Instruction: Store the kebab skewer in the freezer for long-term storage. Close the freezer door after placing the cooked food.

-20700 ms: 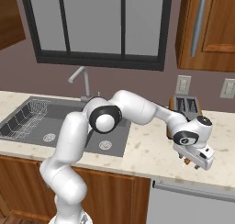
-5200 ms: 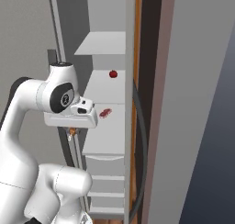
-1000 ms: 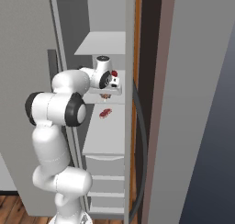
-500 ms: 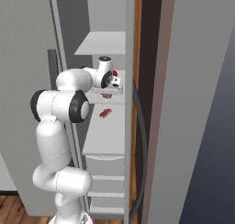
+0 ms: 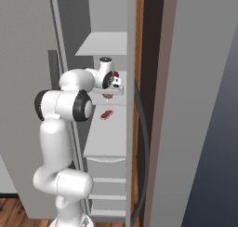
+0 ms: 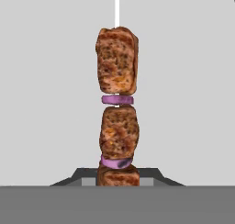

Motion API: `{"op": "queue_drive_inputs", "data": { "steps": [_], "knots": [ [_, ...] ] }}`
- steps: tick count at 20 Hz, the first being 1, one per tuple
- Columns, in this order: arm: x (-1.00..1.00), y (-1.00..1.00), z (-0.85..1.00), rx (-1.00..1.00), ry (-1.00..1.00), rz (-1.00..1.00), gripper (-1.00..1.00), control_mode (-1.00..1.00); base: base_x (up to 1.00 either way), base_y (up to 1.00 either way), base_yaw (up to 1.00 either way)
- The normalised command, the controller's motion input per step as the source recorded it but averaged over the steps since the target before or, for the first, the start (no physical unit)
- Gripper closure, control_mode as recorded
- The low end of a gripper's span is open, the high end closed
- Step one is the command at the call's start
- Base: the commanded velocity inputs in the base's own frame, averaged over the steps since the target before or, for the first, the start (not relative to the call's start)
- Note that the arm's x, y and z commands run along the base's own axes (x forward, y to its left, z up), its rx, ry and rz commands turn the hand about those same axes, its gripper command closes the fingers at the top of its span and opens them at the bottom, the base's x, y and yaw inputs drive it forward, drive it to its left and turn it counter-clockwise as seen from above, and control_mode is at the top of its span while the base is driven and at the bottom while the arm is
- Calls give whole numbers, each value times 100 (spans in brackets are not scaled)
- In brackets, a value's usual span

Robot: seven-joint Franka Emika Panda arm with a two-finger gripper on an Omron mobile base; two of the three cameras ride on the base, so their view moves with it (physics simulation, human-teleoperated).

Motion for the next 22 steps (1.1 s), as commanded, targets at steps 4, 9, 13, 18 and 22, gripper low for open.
{"op": "queue_drive_inputs", "data": {
  "steps": [4, 9, 13, 18, 22],
  "knots": [
    [31, 11, -7, 0, 0, 0, 100, -100, 0, 0, 0],
    [25, 0, -7, 0, 0, 0, 100, -100, 0, 0, 0],
    [17, 0, -8, 0, 0, 0, 100, -100, 0, 0, 0],
    [20, 0, -6, 0, 0, 0, -100, -100, 0, 0, 0],
    [14, 0, -1, 0, 0, 0, -100, -100, 0, 0, 0]
  ]
}}
